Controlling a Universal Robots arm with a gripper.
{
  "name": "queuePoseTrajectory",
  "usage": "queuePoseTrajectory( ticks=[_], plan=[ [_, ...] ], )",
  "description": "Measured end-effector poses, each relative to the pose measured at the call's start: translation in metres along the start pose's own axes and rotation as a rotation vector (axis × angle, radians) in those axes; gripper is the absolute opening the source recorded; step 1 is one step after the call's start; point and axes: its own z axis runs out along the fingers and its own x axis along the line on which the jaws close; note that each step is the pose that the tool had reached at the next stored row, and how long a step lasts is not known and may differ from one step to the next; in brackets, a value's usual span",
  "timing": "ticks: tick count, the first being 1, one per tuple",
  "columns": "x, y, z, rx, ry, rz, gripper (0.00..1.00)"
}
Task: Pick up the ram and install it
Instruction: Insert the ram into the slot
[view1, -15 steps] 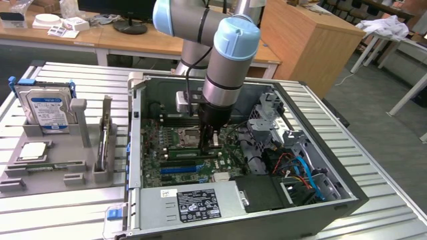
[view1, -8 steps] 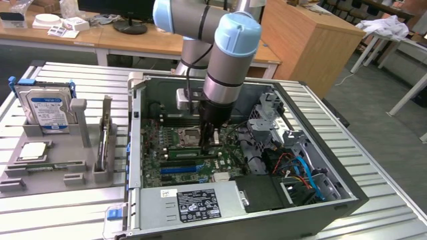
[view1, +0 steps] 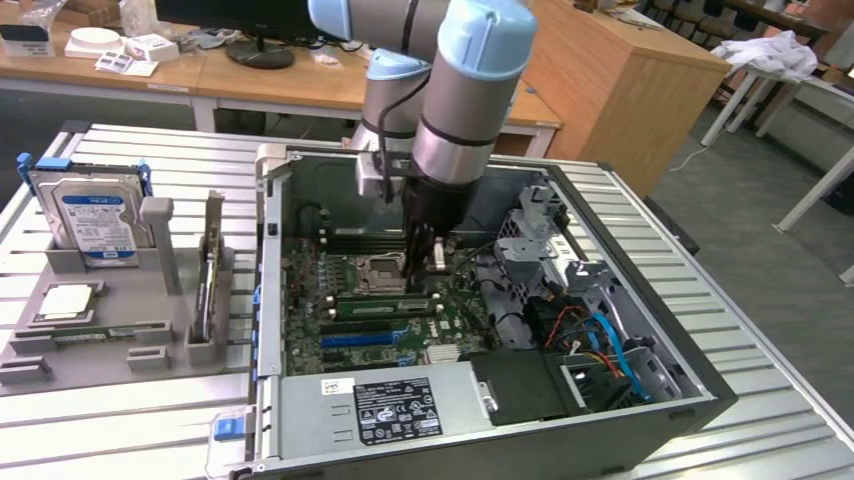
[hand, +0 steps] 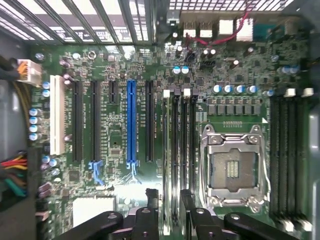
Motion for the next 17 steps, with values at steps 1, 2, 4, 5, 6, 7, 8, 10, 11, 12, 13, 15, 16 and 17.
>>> queuePoseTrajectory(
  ticks=[1, 2, 4, 5, 6, 7, 8, 10, 11, 12, 13, 15, 16, 17],
  plan=[
    [0.000, 0.0000, -0.0041, 0.0000, 0.0002, 0.000, 0.31],
    [0.000, 0.0000, -0.0080, -0.0001, 0.0002, 0.000, 0.31],
    [0.000, 0.0000, -0.0156, 0.0000, 0.0002, 0.000, 0.31],
    [0.000, 0.0000, -0.0188, 0.0000, 0.0002, 0.000, 0.31],
    [0.000, 0.0000, -0.0221, -0.0001, 0.0004, 0.000, 0.31],
    [0.000, 0.0000, -0.0252, 0.0000, 0.0004, 0.000, 0.31],
    [0.000, 0.0001, -0.0284, -0.0001, 0.0006, 0.000, 0.31],
    [0.000, 0.0001, -0.0346, 0.0000, 0.0009, 0.000, 0.31],
    [0.000, 0.0001, -0.0376, 0.0000, 0.0010, 0.000, 0.31],
    [-0.001, 0.0001, -0.0402, 0.0000, 0.0012, 0.000, 0.31],
    [-0.001, 0.0001, -0.0428, -0.0001, 0.0014, 0.000, 0.31],
    [-0.001, 0.0000, -0.0480, 0.0000, 0.0016, 0.000, 0.31],
    [-0.001, 0.0000, -0.0514, 0.0000, 0.0016, 0.000, 0.31],
    [-0.001, 0.0000, -0.0547, 0.0000, 0.0017, 0.000, 0.31]
  ],
)
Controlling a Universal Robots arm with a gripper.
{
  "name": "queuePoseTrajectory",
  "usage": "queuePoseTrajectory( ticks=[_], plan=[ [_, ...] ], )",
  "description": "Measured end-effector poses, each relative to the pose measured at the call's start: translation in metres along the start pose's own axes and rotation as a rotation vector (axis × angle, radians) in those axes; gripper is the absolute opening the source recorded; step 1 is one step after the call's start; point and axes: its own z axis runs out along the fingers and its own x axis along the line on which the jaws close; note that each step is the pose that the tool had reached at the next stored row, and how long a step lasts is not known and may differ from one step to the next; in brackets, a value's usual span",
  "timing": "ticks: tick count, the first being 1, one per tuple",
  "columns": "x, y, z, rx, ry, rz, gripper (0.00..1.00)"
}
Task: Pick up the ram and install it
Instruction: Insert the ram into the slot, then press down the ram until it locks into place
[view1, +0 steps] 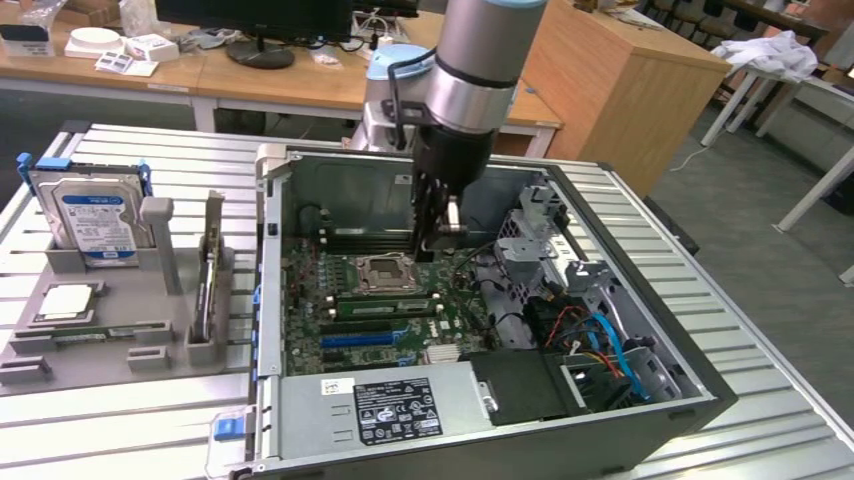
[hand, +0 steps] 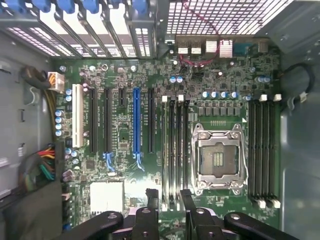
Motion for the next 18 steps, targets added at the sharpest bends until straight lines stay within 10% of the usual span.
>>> queuePoseTrajectory(
  ticks=[18],
  plan=[
    [0.000, 0.0001, -0.0192, 0.0000, 0.0014, 0.000, 0.31]
  ],
)
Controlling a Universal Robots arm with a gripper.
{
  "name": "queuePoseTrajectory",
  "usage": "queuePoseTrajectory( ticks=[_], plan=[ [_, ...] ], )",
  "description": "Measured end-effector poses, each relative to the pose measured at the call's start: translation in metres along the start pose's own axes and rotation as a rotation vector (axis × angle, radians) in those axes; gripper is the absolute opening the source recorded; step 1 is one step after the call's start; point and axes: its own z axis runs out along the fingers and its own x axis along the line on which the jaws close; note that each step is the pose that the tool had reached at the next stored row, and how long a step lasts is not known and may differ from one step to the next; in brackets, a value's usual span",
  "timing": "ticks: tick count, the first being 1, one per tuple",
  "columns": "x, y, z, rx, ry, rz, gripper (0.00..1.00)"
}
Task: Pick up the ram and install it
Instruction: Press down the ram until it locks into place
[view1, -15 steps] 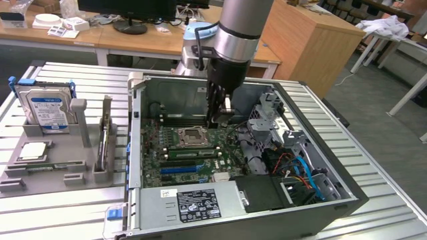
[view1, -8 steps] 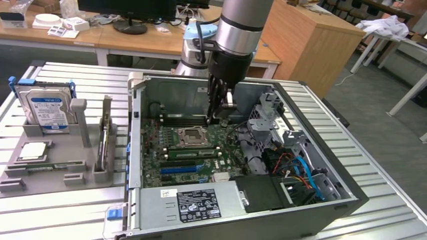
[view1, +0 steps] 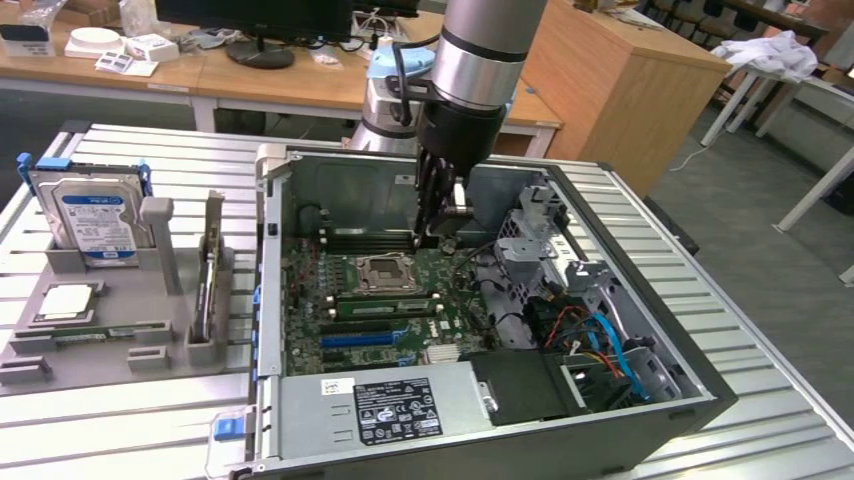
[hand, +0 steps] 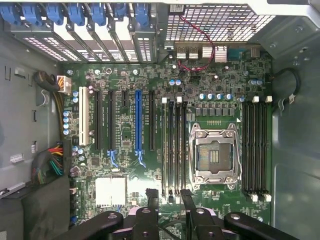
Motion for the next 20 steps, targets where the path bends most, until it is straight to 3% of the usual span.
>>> queuePoseTrajectory(
  ticks=[8, 10, 12, 20],
  plan=[
    [0.0000, 0.0000, 0.0000, 0.0000, 0.0000, 0.000, 0.29],
    [0.0000, 0.0000, 0.0000, 0.0000, 0.0000, 0.000, 0.17],
    [0.0000, 0.0000, 0.0000, 0.0000, 0.0000, 0.000, 0.11],
    [0.0000, 0.0000, 0.0000, 0.0000, 0.0000, 0.000, 0.11]
  ],
)
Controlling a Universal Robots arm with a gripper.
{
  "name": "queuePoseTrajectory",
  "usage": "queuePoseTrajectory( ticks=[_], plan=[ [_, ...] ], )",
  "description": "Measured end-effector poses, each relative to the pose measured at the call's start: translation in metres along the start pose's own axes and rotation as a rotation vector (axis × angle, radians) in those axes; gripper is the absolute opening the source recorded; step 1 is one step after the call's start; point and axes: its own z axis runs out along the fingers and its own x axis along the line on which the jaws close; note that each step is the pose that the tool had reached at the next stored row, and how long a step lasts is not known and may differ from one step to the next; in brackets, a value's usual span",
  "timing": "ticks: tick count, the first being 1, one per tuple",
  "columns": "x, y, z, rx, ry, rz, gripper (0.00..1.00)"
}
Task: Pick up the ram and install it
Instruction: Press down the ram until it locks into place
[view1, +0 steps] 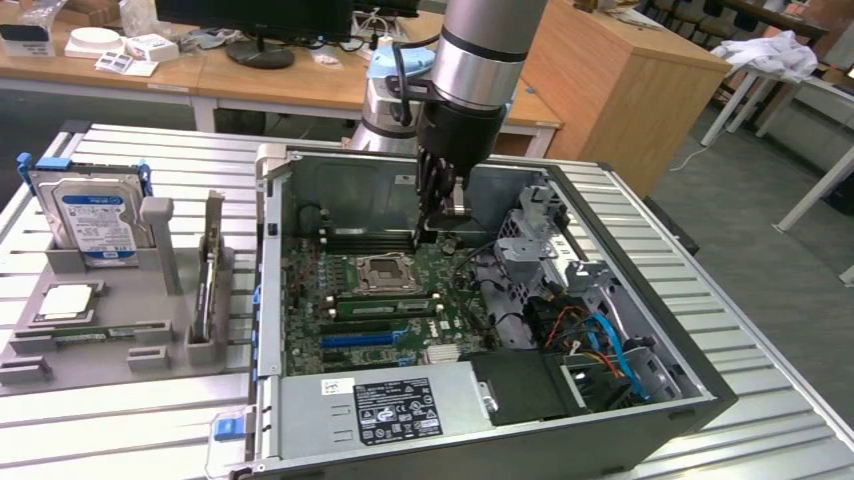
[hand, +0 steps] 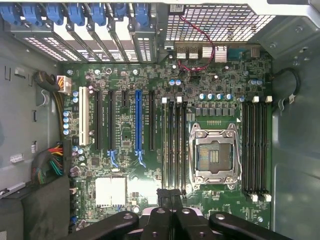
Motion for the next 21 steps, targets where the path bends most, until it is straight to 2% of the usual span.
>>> queuePoseTrajectory(
  ticks=[5, 12, 21],
  plan=[
    [0.000, -0.0019, -0.0001, -0.0001, 0.0001, 0.000, 0.11],
    [0.000, -0.0147, -0.0001, -0.0001, 0.0001, 0.000, 0.11],
    [0.000, -0.0262, -0.0001, -0.0001, 0.0000, 0.000, 0.11]
  ],
)
